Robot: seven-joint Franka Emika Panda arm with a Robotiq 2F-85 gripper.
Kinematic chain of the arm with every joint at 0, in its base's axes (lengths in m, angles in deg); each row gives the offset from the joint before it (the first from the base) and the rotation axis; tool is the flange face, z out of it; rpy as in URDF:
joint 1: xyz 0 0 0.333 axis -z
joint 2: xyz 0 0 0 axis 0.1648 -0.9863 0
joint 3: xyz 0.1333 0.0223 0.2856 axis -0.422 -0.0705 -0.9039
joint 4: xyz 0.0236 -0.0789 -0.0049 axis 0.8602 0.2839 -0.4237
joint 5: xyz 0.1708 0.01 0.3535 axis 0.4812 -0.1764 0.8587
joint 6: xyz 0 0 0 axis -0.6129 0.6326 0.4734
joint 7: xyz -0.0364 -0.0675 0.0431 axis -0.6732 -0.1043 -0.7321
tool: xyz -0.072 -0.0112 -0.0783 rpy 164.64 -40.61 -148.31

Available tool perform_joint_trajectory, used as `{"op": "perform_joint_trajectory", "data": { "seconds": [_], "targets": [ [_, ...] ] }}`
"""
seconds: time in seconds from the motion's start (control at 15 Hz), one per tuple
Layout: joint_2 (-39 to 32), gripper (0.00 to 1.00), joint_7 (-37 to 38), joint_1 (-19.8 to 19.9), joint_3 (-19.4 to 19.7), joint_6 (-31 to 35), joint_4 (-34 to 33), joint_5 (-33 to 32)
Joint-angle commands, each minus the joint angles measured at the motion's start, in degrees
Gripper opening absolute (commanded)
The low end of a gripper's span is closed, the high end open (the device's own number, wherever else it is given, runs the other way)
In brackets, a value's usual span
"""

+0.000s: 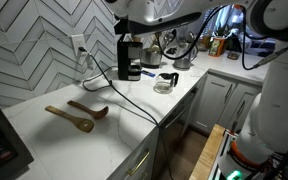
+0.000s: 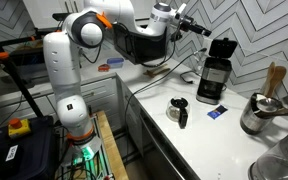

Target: Close the coffeemaker chamber

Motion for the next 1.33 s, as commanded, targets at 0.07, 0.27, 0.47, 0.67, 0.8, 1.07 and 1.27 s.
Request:
{"op": "perform_joint_trajectory", "data": {
  "seconds": [0.07,0.27,0.47,0.67,0.8,1.07,1.27],
  "targets": [
    [2.6,1.0,7.4,1.6,1.2,3.9,4.0,2.5],
    [2.8,1.0,12.5,2.3,1.8,4.4,4.5,3.1],
    [2.3,1.0,18.7,2.8,2.2,8.6,5.5,2.3],
    [2.3,1.0,22.0,3.1,2.4,11.6,6.8,2.9],
    [2.5,1.0,22.4,3.2,2.3,10.5,7.4,5.1],
    [2.9,1.0,22.6,3.3,2.4,9.8,8.2,11.0],
    [2.9,1.0,22.4,3.0,2.3,9.6,7.9,15.2]
  ]
}}
